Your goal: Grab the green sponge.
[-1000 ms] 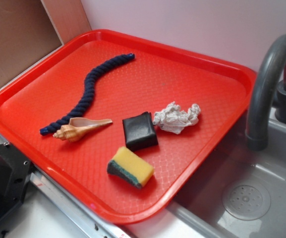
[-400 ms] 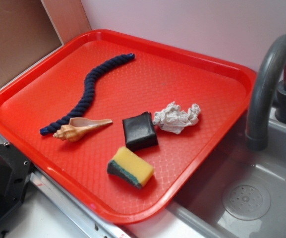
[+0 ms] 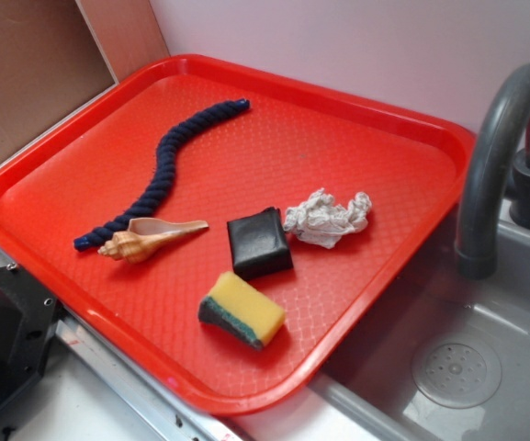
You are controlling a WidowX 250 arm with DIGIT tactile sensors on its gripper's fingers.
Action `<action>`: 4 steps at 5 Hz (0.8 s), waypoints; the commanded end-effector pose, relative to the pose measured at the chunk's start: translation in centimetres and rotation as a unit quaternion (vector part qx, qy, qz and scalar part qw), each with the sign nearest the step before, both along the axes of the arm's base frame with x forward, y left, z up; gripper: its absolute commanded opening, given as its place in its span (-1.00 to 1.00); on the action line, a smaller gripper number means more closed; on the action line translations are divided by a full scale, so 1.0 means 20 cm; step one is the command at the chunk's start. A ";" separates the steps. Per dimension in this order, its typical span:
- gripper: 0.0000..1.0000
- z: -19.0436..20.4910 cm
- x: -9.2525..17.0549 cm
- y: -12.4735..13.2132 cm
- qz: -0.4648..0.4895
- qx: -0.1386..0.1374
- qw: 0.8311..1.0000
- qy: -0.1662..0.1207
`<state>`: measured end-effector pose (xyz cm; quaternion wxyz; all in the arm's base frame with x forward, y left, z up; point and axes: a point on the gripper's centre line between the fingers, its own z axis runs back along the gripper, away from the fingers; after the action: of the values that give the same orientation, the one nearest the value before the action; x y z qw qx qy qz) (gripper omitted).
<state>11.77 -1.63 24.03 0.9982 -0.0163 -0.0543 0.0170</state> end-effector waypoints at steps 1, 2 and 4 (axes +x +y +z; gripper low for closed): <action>1.00 0.02 0.01 0.00 0.003 -0.001 1.000 -0.005; 1.00 0.02 0.01 0.00 0.003 -0.001 1.000 -0.005; 1.00 -0.01 0.09 -0.01 -0.017 0.012 1.000 0.012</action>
<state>13.46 -1.57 22.86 0.9998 -0.0018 -0.0214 0.0017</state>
